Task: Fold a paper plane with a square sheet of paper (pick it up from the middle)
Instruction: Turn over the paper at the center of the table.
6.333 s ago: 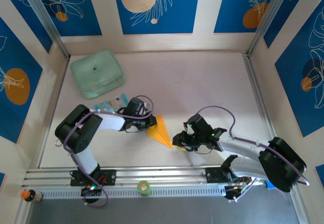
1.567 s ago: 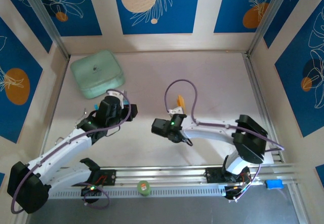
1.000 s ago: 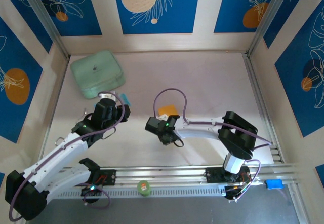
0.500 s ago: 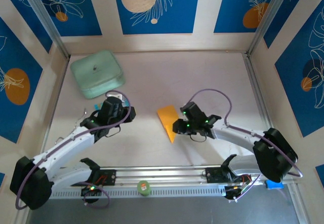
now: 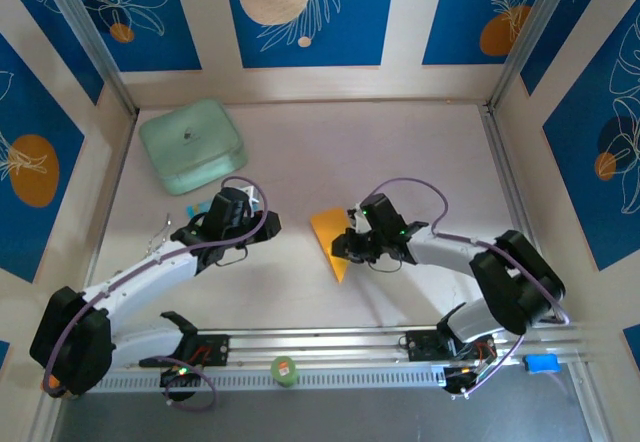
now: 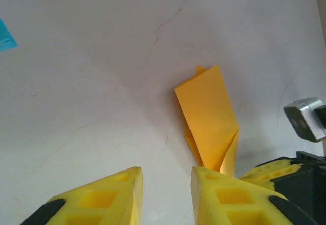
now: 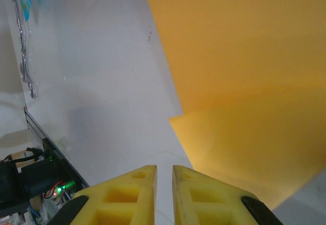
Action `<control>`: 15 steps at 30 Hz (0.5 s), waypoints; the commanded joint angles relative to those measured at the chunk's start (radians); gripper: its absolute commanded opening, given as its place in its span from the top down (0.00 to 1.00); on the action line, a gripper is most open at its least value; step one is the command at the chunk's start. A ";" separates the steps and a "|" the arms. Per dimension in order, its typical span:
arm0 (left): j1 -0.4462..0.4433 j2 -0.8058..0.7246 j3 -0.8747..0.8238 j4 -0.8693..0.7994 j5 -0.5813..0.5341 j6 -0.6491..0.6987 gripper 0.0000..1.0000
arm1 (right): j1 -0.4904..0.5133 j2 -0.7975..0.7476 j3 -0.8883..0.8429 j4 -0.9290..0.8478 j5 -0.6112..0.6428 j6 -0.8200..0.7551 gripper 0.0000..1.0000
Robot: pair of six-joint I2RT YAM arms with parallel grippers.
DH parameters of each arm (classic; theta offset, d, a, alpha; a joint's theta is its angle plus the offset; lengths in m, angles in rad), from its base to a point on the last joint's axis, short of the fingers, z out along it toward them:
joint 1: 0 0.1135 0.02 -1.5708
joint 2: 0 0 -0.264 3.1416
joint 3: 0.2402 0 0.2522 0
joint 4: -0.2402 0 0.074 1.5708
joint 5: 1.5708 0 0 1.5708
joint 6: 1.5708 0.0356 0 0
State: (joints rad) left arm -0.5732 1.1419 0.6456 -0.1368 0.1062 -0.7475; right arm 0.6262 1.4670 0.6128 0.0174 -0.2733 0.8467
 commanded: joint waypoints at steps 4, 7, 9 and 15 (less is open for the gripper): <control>0.010 -0.003 -0.004 0.021 0.029 -0.013 0.69 | 0.005 0.086 0.031 0.023 -0.059 0.015 0.85; 0.008 -0.007 -0.012 0.022 0.022 -0.016 0.69 | 0.013 0.120 0.025 0.009 -0.050 0.031 0.87; 0.007 -0.007 -0.012 0.024 0.026 -0.019 0.69 | 0.018 0.134 0.012 0.018 -0.041 0.053 0.88; 0.009 0.008 -0.015 0.041 0.034 -0.026 0.69 | 0.049 0.150 0.002 -0.022 0.029 0.144 0.89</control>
State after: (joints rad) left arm -0.5724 1.1423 0.6415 -0.1253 0.1165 -0.7555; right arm 0.6556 1.6089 0.6239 0.0353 -0.2764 0.9306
